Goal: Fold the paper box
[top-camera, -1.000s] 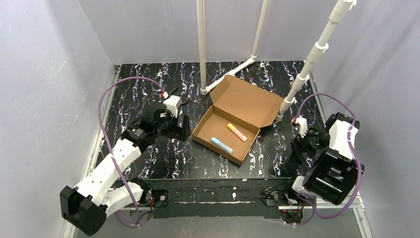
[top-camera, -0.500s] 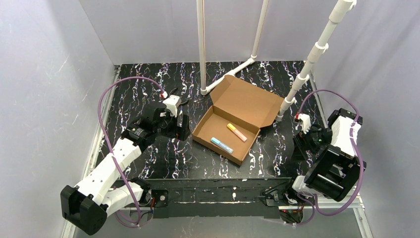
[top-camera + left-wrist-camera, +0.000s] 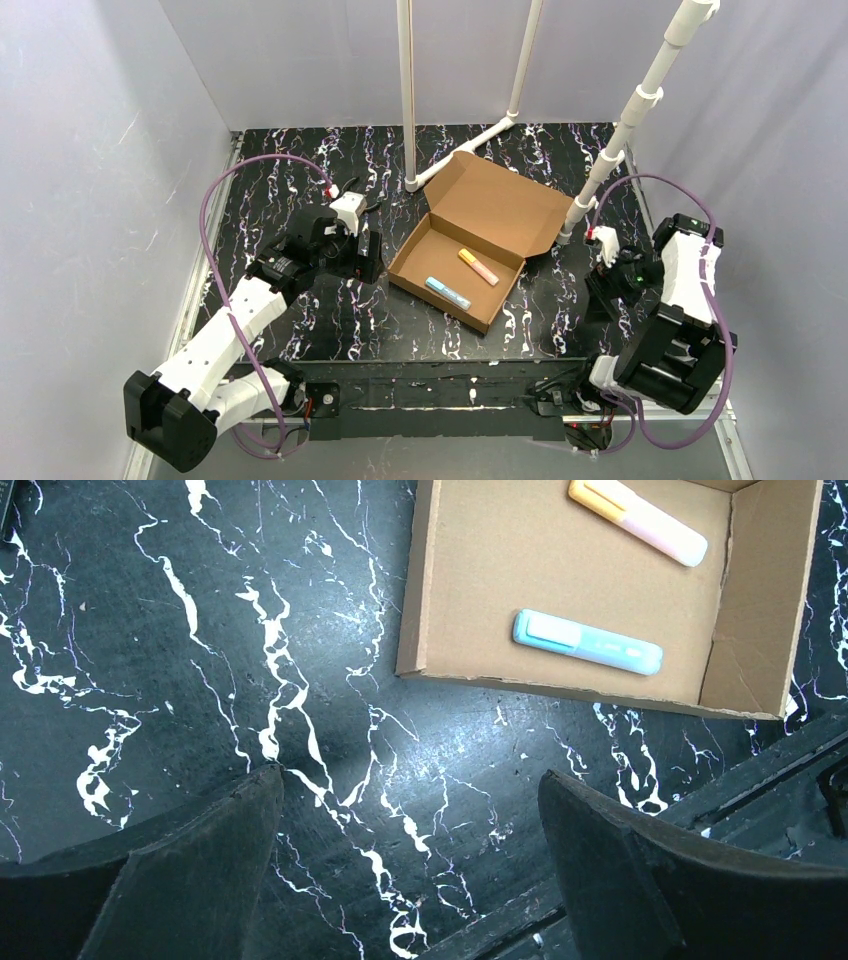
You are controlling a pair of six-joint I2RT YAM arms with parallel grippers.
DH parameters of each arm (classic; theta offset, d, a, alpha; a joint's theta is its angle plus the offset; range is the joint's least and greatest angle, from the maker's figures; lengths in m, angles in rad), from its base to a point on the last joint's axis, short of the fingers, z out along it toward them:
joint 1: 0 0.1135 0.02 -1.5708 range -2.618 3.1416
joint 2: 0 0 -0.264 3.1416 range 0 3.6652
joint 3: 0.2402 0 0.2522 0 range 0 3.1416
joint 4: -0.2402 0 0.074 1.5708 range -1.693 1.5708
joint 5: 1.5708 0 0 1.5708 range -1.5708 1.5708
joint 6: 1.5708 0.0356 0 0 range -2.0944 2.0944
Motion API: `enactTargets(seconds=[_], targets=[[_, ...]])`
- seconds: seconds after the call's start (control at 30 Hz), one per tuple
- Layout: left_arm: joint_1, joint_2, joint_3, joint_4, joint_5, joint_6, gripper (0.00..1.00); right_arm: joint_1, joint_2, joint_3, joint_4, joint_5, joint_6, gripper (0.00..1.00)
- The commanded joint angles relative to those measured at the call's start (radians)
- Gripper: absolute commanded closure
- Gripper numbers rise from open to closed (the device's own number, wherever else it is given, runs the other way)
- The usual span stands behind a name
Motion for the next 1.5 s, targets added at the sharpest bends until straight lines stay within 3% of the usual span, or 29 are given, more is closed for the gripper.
enactTargets(seconds=[0.0, 0.27, 0.7, 1.0, 1.1, 1.2, 1.47], targets=[[0.012, -0.009, -0.016, 0.0, -0.008, 0.017, 0.02, 0.025, -0.045, 0.058, -0.034, -0.004, 0.013, 0.02], [0.022, 0.032, -0.009, -0.025, -0.032, 0.025, 0.02, 0.186, -0.105, 0.054, -0.032, -0.01, -0.036, 0.02], [0.023, -0.002, -0.039, -0.04, -0.07, -0.052, 0.02, 0.214, -0.168, -0.018, 0.071, -0.15, -0.199, 0.02], [0.024, -0.104, -0.125, 0.068, 0.213, -0.297, 0.02, 0.231, -0.182, -0.046, 0.127, -0.186, -0.107, 0.02], [0.024, -0.111, -0.147, 0.07, 0.298, -0.38, 0.02, 0.231, -0.183, -0.094, 0.285, -0.333, 0.091, 0.02], [0.024, -0.178, -0.21, 0.106, 0.302, -0.365, 0.02, 0.23, -0.147, -0.078, 0.276, -0.397, 0.108, 0.02], [0.024, -0.044, -0.147, 0.147, 0.279, -0.312, 0.02, 0.232, -0.201, -0.12, 0.342, -0.38, 0.14, 0.02]])
